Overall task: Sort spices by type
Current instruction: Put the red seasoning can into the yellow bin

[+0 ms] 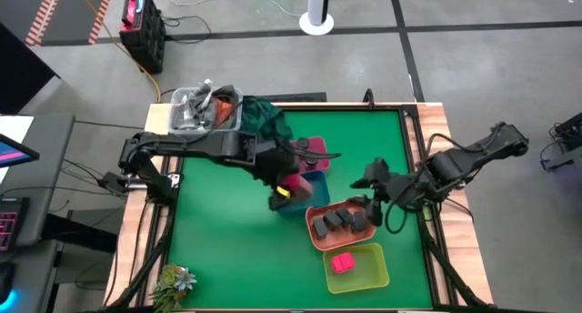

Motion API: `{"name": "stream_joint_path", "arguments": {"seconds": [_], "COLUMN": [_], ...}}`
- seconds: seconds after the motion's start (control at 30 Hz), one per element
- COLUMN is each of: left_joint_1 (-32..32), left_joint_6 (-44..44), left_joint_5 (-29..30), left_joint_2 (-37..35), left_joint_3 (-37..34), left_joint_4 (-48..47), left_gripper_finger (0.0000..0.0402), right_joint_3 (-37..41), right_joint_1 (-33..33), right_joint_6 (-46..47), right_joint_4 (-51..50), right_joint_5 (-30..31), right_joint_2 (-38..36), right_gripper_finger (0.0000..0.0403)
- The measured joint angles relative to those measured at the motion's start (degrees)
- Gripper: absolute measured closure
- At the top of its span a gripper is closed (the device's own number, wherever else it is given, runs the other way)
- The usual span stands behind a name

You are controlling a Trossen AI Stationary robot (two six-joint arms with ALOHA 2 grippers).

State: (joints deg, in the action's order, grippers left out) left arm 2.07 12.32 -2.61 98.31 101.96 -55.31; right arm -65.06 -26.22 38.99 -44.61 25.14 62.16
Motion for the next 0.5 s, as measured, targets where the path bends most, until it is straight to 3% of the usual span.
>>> {"name": "stream_joint_path", "arguments": {"seconds": [0.23, 0.4, 0.5], "left_joint_1": [3.8, 5.7, 6.3], "left_joint_6": [7.9, 8.4, 7.8], "left_joint_5": [0.3, 0.5, 0.5], "left_joint_2": [4.5, 10.2, 14.1], "left_joint_3": [2.3, 9.2, 15.1], "left_joint_4": [7.2, 7.0, 6.8], "left_gripper_finger": [0.0186, 0.0185, 0.0185], "right_joint_3": [-0.4, -1.6, -1.6], "right_joint_1": [-1.6, -5.4, -8.7], "right_joint_6": [-2.4, -1.4, 2.2], "right_joint_4": [4.3, 3.2, 0.4], "right_joint_5": [-6.9, -6.3, -2.3], "right_joint_2": [2.6, 1.7, 1.1], "right_gripper_finger": [0.0158, 0.0157, 0.0157]}}
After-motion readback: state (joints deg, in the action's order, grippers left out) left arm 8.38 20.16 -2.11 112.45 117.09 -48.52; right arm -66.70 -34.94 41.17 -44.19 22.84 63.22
